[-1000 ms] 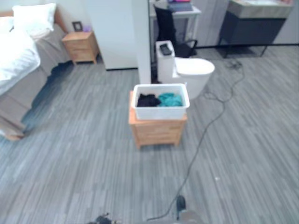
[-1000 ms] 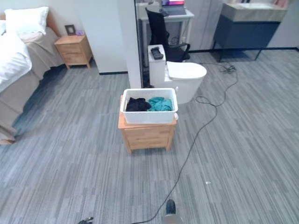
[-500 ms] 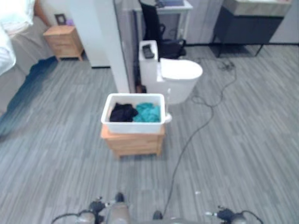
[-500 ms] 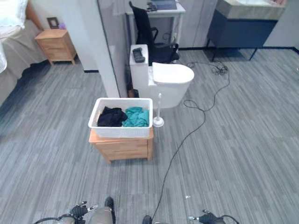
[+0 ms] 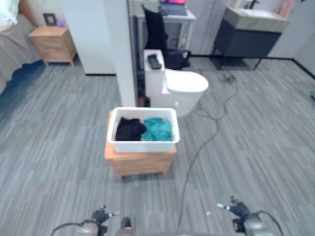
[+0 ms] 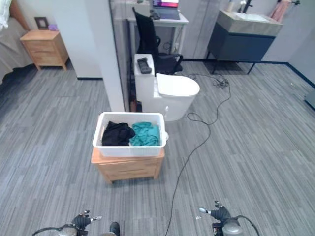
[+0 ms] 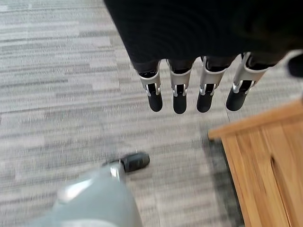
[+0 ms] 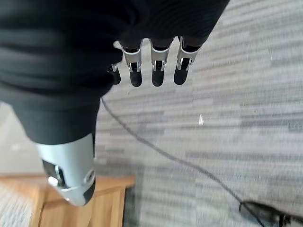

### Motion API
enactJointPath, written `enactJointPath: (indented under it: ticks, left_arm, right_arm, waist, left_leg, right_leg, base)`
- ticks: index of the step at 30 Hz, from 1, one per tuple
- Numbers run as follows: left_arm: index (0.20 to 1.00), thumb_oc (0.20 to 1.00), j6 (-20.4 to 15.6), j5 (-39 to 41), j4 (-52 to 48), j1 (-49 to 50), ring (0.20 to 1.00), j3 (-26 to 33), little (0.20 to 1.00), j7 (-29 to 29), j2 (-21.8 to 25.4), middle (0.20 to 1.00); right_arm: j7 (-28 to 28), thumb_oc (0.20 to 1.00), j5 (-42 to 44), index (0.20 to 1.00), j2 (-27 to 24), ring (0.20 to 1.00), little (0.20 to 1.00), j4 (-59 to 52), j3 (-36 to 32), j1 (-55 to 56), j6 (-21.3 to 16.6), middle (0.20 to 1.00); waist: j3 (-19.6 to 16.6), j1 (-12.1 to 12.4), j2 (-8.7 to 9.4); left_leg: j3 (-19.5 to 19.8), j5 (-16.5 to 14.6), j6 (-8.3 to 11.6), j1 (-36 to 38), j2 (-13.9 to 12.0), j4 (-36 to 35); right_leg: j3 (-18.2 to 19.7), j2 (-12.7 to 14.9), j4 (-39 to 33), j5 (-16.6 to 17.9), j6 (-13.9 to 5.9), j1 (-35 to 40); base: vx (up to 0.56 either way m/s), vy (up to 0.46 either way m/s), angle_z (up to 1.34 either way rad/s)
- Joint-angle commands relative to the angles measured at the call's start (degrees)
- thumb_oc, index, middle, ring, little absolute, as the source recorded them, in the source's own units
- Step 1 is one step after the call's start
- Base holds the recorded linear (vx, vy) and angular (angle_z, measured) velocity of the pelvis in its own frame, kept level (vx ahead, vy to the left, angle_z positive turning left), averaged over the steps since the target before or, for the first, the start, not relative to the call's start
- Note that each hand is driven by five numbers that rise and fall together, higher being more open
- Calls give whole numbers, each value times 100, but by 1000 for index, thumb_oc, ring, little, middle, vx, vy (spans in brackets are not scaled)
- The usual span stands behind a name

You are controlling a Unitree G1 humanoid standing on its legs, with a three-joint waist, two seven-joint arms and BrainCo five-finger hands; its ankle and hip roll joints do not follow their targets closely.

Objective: Grab the laundry basket,head to the washer,open it,put in the laundry and shut it.

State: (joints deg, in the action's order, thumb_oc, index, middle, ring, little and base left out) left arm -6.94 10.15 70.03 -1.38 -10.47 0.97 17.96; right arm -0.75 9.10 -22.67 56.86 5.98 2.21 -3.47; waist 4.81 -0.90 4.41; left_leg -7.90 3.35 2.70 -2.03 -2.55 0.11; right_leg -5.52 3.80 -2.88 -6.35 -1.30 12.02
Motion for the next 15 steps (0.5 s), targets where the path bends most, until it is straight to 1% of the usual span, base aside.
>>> enactJointPath:
  ticks: [1, 2, 3, 4, 5, 6, 8, 9, 10, 11, 12, 13, 14, 15]
  left_arm:
    - [1000, 1000, -163, 76, -310, 68, 1000, -1, 1000, 86, 136, 1000]
    - [1000, 1000, -159, 98, -422, 75, 1000, -23, 1000, 78, 144, 1000]
    - [1000, 1000, -169, 91, -545, 72, 1000, -90, 1000, 63, 134, 1000]
    - [1000, 1000, -168, 91, -546, 73, 1000, -91, 1000, 63, 134, 1000]
    - [1000, 1000, -152, 75, -585, 30, 1000, -165, 1000, 41, 129, 1000]
    - [1000, 1000, -144, 55, -697, 13, 1000, -211, 1000, 12, 141, 1000]
    - [1000, 1000, -126, 7, -992, -53, 1000, -363, 1000, -34, 199, 1000]
    - [1000, 1000, -127, -13, -1120, -108, 1000, -462, 1000, -46, 251, 1000]
    - [1000, 1000, -126, -13, -1120, -108, 1000, -461, 1000, -46, 251, 1000]
    - [1000, 1000, -124, 5, -1202, -122, 1000, -497, 1000, -51, 277, 1000]
    - [1000, 1000, -122, 21, -1225, -133, 1000, -505, 1000, -48, 278, 1000]
    - [1000, 1000, -125, 12, -1308, -170, 1000, -540, 1000, -48, 301, 1000]
    - [1000, 1000, -138, 18, -1325, -196, 1000, -558, 1000, -46, 312, 1000]
    - [1000, 1000, -154, -4, -1340, -253, 1000, -585, 1000, -55, 306, 1000]
  right_arm:
    - [-147, 1000, 174, 1000, -389, 1000, 1000, -237, -328, 40, -124, 1000]
    - [-166, 1000, 149, 1000, -419, 1000, 1000, -237, -347, 53, -123, 1000]
    - [-182, 1000, 156, 1000, -446, 1000, 1000, -164, -401, 33, -117, 1000]
    - [-181, 1000, 156, 1000, -446, 1000, 1000, -163, -401, 33, -118, 1000]
    - [-178, 1000, 168, 1000, -455, 1000, 1000, -32, -432, 13, -108, 1000]
    - [-167, 1000, 174, 1000, -450, 1000, 1000, 11, -436, -6, -89, 1000]
    - [-149, 1000, 207, 1000, -476, 1000, 1000, 133, -419, -128, -60, 1000]
    - [-153, 1000, 290, 1000, -479, 1000, 1000, 194, -384, -230, -65, 1000]
    - [-153, 1000, 290, 1000, -478, 1000, 1000, 195, -384, -231, -66, 1000]
    - [-167, 1000, 314, 1000, -468, 1000, 1000, 227, -330, -316, -60, 1000]
    - [-163, 1000, 325, 1000, -457, 1000, 1000, 240, -279, -374, -57, 1000]
    - [-162, 1000, 321, 1000, -452, 1000, 1000, 257, -186, -449, -48, 1000]
    - [-160, 1000, 326, 1000, -457, 1000, 1000, 264, -151, -479, -43, 1000]
    - [-151, 1000, 323, 1000, -460, 1000, 1000, 244, -107, -518, -36, 1000]
  waist:
    - [-109, 217, -30]
    - [-85, 222, -19]
    - [-99, 236, -26]
    - [-98, 237, -25]
    - [-109, 237, -40]
    - [-98, 236, -60]
    - [61, 164, -116]
    - [195, 106, -169]
    - [195, 110, -167]
    - [253, 86, -236]
    - [286, 79, -254]
    - [299, 48, -277]
    - [316, 8, -279]
    - [329, -72, -249]
  left_leg:
    - [140, -379, 240, -579, -544, 1111]
    - [175, -446, 226, -680, -522, 1298]
    - [241, -666, 120, -746, -415, 1446]
    - [241, -672, 117, -747, -412, 1451]
    - [265, -759, 20, -683, -315, 1416]
    - [275, -816, -62, -634, -252, 1386]
    - [311, -918, -239, -531, -127, 1370]
    - [326, -964, -327, -452, -91, 1362]
    - [322, -966, -327, -454, -90, 1364]
    - [329, -1016, -374, -336, -79, 1318]
    - [307, -1055, -402, -256, -51, 1296]
    - [306, -1151, -406, 9, 34, 1171]
    - [328, -1188, -379, 129, 51, 1104]
    - [354, -1278, -306, 317, 76, 1019]
  right_leg:
    - [254, 676, 348, 192, -625, -405]
    - [246, 700, 377, 176, -630, -404]
    - [222, 769, 490, 141, -689, -399]
    - [222, 772, 495, 136, -692, -399]
    - [218, 834, 828, 134, -736, -487]
    - [235, 841, 1182, 180, -761, -641]
    - [443, 821, 2228, 653, -846, -1248]
    - [559, 741, 2704, 869, -862, -1565]
    - [565, 741, 2710, 867, -863, -1571]
    - [509, 756, 2935, 976, -881, -1833]
    - [450, 797, 3007, 1019, -881, -1974]
    - [236, 927, 2622, 1052, -830, -2150]
    - [187, 984, 2340, 1057, -842, -2223]
    - [168, 1075, 1665, 1056, -883, -2204]
  base:
    - [6, 65, 12]
    - [56, 155, 25]
    - [56, 135, 24]
    - [98, 186, 24]
    - [66, 141, 14]
    - [66, 209, 22]
    - [-6, 197, 28]
    - [-19, 132, 27]
    - [25, 119, 18]
    - [57, 71, 33]
    - [219, 73, 23]
    - [282, -6, 15]
    - [414, -116, -13]
    - [257, -118, -10]
